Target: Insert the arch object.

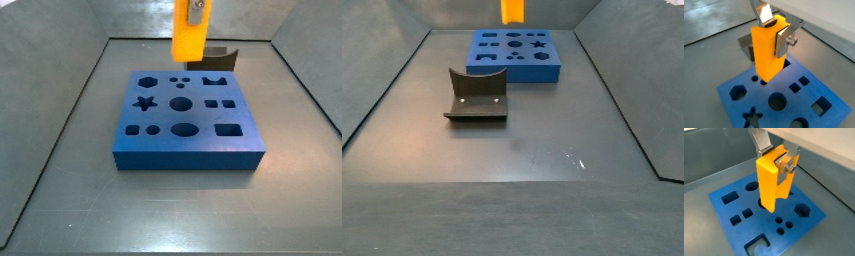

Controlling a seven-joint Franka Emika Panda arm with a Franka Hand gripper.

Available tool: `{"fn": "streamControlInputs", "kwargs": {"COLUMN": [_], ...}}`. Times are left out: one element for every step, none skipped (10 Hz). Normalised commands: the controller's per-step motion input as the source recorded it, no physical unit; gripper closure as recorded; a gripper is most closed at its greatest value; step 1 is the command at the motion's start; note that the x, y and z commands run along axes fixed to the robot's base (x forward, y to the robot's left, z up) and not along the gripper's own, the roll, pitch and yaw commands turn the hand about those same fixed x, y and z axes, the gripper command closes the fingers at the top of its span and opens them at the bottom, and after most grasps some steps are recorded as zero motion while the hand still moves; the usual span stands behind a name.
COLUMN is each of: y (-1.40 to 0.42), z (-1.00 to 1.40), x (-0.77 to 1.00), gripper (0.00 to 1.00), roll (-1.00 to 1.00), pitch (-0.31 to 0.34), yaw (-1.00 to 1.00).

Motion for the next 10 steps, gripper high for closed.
{"fn": "streamControlInputs", "kwargs": {"y": [0.24, 0.27, 0.29, 0.21, 0.18, 0.14, 0.0, 0.0, 0.0, 0.0], "z": [-0.01, -0.08, -0.13, -0.22, -0.27, -0.29, -0.4, -0.42, -0.44, -0.35], "x": [0.41, 0.49, 0.55, 0.49, 0.55, 0.52, 0.43, 0.49, 0.46, 0.35], "gripper": [1.0, 1.0, 1.0, 1.0, 1.0, 1.0, 1.0, 1.0, 1.0, 1.0], "roll": [-0.04, -0.06, -0.06, 0.0, 0.0, 0.0, 0.07, 0.17, 0.16, 0.12], "pitch": [-0.043, -0.096, -0.119, -0.16, -0.131, -0.109, -0.067, 0.0, 0.037, 0.083], "yaw": [-0.79, -0.7, -0.63, -0.55, -0.5, -0.43, -0.04, 0.07, 0.2, 0.14]}}
